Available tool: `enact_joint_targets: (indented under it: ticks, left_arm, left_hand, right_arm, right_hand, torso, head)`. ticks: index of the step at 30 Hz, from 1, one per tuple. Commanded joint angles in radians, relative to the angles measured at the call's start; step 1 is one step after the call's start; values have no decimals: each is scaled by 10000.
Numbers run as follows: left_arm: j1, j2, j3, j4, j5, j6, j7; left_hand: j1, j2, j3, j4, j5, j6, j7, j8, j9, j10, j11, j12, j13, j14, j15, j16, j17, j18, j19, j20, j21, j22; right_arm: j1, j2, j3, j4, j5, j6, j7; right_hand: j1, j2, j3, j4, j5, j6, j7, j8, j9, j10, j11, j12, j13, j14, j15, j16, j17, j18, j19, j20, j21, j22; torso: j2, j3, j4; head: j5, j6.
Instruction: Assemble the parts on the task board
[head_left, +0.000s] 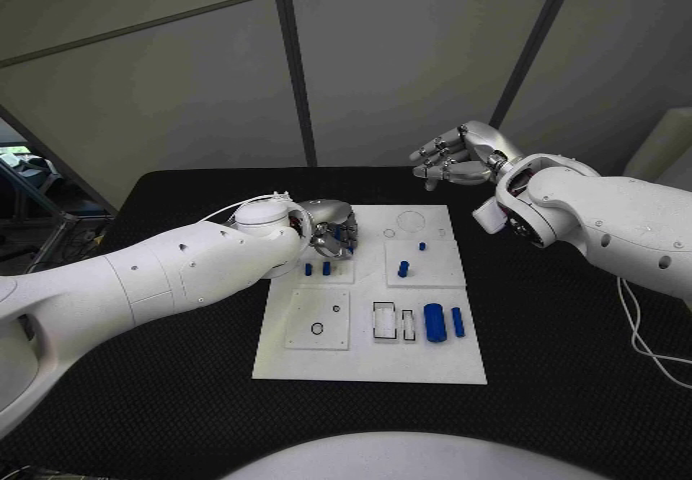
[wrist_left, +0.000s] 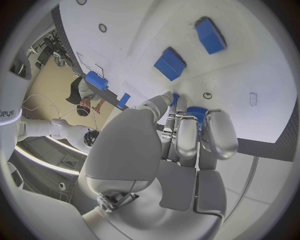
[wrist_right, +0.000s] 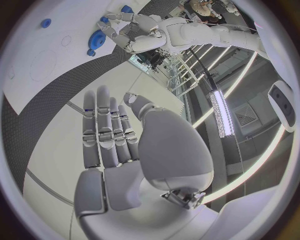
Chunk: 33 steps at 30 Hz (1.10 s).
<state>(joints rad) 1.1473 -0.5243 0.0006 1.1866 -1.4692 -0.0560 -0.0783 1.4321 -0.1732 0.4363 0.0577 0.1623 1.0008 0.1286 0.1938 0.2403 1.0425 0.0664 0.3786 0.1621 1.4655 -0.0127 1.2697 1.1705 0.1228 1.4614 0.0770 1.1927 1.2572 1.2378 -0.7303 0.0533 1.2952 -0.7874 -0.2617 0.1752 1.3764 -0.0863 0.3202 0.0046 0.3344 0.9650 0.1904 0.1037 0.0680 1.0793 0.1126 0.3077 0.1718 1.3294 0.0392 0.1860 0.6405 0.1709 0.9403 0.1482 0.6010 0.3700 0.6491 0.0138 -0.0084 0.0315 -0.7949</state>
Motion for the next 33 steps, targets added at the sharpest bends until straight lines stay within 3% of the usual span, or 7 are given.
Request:
enact_joint_targets:
  ticks: [1, 12, 15, 21, 24, 28, 33]
  left_arm:
    - [-5, 40, -6, -69, -52, 213, -147]
    - [-28, 106, -6, -137, -53, 105, 1]
    - [-48, 53, -4, -62, -61, -109, 80]
    - [-71, -189, 27, 283, 1, -483, 186]
    - [-72, -342, 130, 484, 53, -579, 189]
    - [-72, -525, 374, 699, 81, -671, 200]
    - [-70, -843, 595, 1040, 93, -590, 156]
  left_hand:
    - [27, 117, 76, -17, 43, 105, -1, -71, -21, 87, -12, -75, -16, 284, -56, 14, -23, -422, 121, -5, 68, 26]
    - [163, 171, 458, -295, 35, 334, -18, -109, -77, 382, -43, -201, -79, 263, -86, 71, -101, -440, 110, -22, 201, 176]
    - [144, 149, 516, -344, 31, 376, -4, -129, -92, 435, -41, -252, -97, 259, -82, 84, -117, -451, 115, -25, 258, 232]
    - [31, 86, 572, -380, 18, 445, 29, -170, -120, 511, -23, -368, -137, 253, -61, 109, -144, -451, 104, -17, 271, 259]
    - [-4, 71, 593, -388, 20, 459, 31, -187, -131, 519, -14, -415, -155, 251, -59, 119, -151, -449, 99, -13, 262, 257]
    - [-13, 72, 626, -406, 23, 490, 31, -193, -137, 555, -17, -443, -164, 249, -59, 126, -160, -447, 95, -10, 259, 258]
    - [-25, 69, 652, -424, 24, 523, 32, -198, -141, 597, -21, -467, -171, 248, -60, 133, -169, -447, 95, -10, 266, 268]
  right_arm:
    - [18, 6, 6, 15, 16, 15, 80]
    - [18, 0, 6, 27, 17, 18, 85]
    - [18, -11, 6, 34, 19, 16, 77]
    - [19, -34, 6, 48, 23, 7, 73]
    - [19, -49, 6, 54, 23, -3, 77]
    - [19, -53, 6, 49, 24, -5, 81]
    - [19, -63, 6, 40, 24, -9, 79]
  right_hand:
    - [21, -11, 47, -16, 46, -13, 65, -33, -10, 9, 42, -69, -8, 19, 23, -37, -11, 90, -21, -9, -31, 11]
    - [21, -11, 47, -16, 46, -13, 65, -33, -10, 9, 42, -69, -8, 19, 23, -37, -11, 90, -21, -9, -31, 11]
    - [-1, -1, 49, -2, 65, -8, 67, -32, -8, 17, 45, -78, -30, 27, 27, -47, -12, 89, -22, -5, -31, 13]
    - [-28, 4, 47, 16, 74, -7, 69, -34, -8, 21, 48, -86, -48, 32, 31, -55, -13, 88, -24, 0, -35, 12]
    - [-28, 4, 47, 16, 74, -7, 69, -34, -8, 21, 48, -86, -48, 32, 31, -55, -13, 88, -24, 0, -35, 12]
    - [-28, 4, 47, 16, 74, -7, 69, -34, -8, 21, 48, -86, -48, 32, 31, -55, -13, 88, -24, 0, -35, 12]
    - [-41, 6, 48, 23, 84, -6, 68, -35, -7, 27, 47, -92, -63, 38, 31, -62, -13, 90, -24, 1, -38, 12]
  torso:
    - [-1, 3, -7]
    - [-21, 7, 8]
    - [-8, 5, 20]
    - [-5, 1, 21]
    - [8, -5, 17]
    - [7, -17, 17]
    - [-21, 2, 17]
  head:
    - [7, -5]
    - [-29, 4]
    - [-102, 20]
    - [-20, -33]
    - [-1, 36]
    - [0, -13]
    - [29, -29]
